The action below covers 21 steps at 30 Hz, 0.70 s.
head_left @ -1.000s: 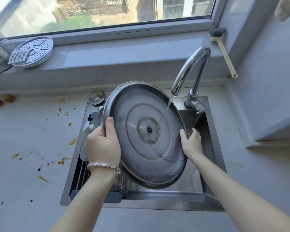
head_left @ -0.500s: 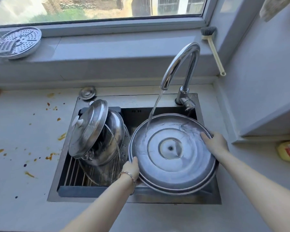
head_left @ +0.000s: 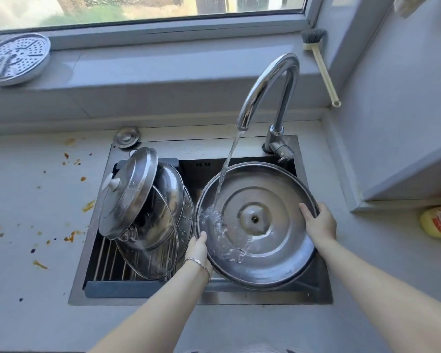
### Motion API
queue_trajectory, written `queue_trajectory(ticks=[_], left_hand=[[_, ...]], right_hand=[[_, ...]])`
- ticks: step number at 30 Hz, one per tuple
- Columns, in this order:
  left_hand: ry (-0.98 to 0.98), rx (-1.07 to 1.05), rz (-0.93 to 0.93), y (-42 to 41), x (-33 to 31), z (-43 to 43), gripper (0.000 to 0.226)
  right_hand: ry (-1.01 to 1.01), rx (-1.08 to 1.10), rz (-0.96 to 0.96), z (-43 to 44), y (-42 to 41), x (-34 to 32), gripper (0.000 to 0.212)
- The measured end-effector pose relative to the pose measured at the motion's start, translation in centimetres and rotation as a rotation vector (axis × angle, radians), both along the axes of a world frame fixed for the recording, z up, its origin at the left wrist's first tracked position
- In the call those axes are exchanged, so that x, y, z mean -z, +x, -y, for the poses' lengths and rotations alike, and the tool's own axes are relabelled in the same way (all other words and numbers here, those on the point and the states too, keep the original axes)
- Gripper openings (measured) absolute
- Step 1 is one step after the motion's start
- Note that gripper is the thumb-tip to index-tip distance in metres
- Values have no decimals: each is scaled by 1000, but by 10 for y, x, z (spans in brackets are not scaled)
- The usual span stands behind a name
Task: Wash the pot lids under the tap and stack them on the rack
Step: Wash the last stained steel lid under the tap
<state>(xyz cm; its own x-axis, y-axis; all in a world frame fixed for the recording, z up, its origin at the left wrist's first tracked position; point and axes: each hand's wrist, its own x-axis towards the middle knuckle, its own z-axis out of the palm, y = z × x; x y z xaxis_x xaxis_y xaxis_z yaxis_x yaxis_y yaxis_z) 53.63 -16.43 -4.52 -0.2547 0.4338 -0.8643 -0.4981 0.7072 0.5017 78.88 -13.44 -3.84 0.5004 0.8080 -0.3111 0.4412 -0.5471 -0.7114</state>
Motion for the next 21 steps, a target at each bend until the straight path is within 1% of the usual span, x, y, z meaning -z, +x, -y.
queue_trajectory(ticks=[1, 2, 3, 4, 5, 8, 10, 12, 14, 16, 17, 19, 20, 21], left_hand=[[26, 22, -69, 2, 0, 2, 35], [41, 63, -128, 4, -2, 3, 13], [61, 82, -201, 8, -13, 5, 13], [80, 95, -286, 9, -13, 5, 25], [109, 91, -352, 10, -19, 5, 29], [206, 163, -537, 12, -49, 2, 20], [310, 208, -618, 11, -70, -2, 24], [396, 237, -684, 10, -90, -4, 27], [455, 262, -724, 6, -107, -8, 26], [515, 287, -756, 3, -118, -13, 30], [529, 318, -789, 2, -125, -16, 30], [509, 393, -833, 4, -138, -22, 15], [474, 431, -839, 6, -142, -25, 12], [440, 482, -860, 9, -146, -29, 14]], right_hand=[[-34, -4, 8, -1, 0, 4, 34], [-74, -17, 28, -2, -1, 7, 41], [-117, -40, 55, -3, -1, 10, 47], [-153, -75, 91, -4, -2, 13, 53], [-179, -111, 132, -5, -3, 15, 56], [-243, -176, 248, -5, -12, 16, 62], [-248, -191, 264, -4, -18, 15, 61], [-233, -235, 240, -5, -23, 15, 57], [-275, -337, 233, -7, -28, 10, 47], [-318, -447, 184, -9, -35, -3, 40], [-315, -491, 144, -9, -39, -13, 38], [-245, -559, 49, -8, -51, -37, 35], [-208, -588, -38, -7, -58, -52, 34], [-193, -623, -157, -5, -67, -66, 34]])
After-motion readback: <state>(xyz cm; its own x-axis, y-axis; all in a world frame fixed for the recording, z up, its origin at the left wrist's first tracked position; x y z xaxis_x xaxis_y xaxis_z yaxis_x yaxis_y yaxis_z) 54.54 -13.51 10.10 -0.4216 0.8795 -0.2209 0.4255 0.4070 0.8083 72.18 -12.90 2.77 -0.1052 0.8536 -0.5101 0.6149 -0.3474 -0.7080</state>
